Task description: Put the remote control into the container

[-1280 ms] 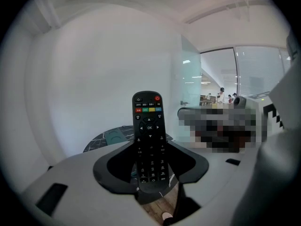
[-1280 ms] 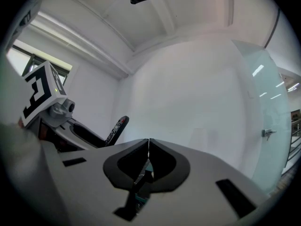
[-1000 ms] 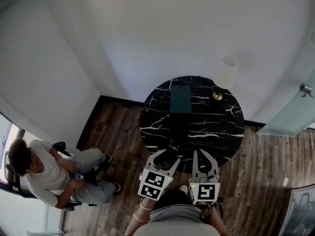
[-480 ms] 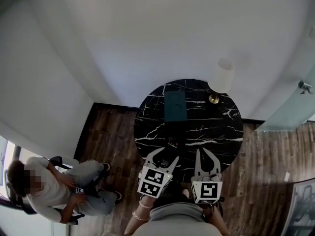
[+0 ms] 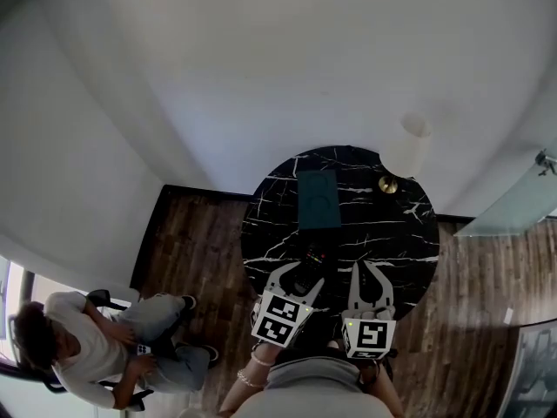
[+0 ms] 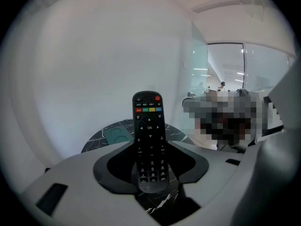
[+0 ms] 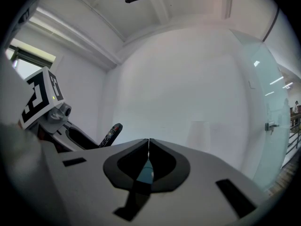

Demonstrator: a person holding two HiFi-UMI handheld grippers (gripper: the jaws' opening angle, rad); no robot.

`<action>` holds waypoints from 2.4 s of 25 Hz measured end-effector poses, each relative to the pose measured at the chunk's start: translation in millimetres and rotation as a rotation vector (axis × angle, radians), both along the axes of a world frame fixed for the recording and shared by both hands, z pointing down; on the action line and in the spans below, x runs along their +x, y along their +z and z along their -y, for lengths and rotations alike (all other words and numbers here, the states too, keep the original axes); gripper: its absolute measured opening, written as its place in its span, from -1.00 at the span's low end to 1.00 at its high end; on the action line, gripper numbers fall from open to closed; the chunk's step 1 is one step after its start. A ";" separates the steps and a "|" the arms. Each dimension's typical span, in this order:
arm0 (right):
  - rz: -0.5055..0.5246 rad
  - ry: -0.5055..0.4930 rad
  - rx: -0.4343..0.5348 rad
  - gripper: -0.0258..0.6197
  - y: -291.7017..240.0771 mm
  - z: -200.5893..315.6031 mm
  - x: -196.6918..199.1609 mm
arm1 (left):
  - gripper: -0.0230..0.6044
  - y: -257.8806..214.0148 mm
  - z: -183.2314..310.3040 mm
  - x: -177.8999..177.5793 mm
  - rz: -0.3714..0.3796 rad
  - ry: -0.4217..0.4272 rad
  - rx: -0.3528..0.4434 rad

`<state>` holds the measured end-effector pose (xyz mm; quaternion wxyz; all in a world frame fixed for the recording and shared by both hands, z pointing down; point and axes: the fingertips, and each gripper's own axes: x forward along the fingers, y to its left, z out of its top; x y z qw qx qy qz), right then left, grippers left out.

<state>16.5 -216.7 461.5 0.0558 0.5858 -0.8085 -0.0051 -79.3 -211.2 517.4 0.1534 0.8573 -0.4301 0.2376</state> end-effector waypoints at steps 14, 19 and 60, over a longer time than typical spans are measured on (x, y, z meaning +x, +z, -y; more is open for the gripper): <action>-0.025 -0.024 -0.031 -0.88 4.8 38.8 12.7 | -0.23 65.8 40.9 -7.0 0.046 -0.062 -0.148; -0.032 -0.031 -0.042 -0.88 5.4 51.4 32.2 | -0.23 112.1 54.7 -2.8 0.085 -0.106 -0.243; 0.007 0.074 -0.142 -0.88 37.6 98.1 128.0 | -0.23 297.2 95.2 39.9 0.332 -0.117 -0.615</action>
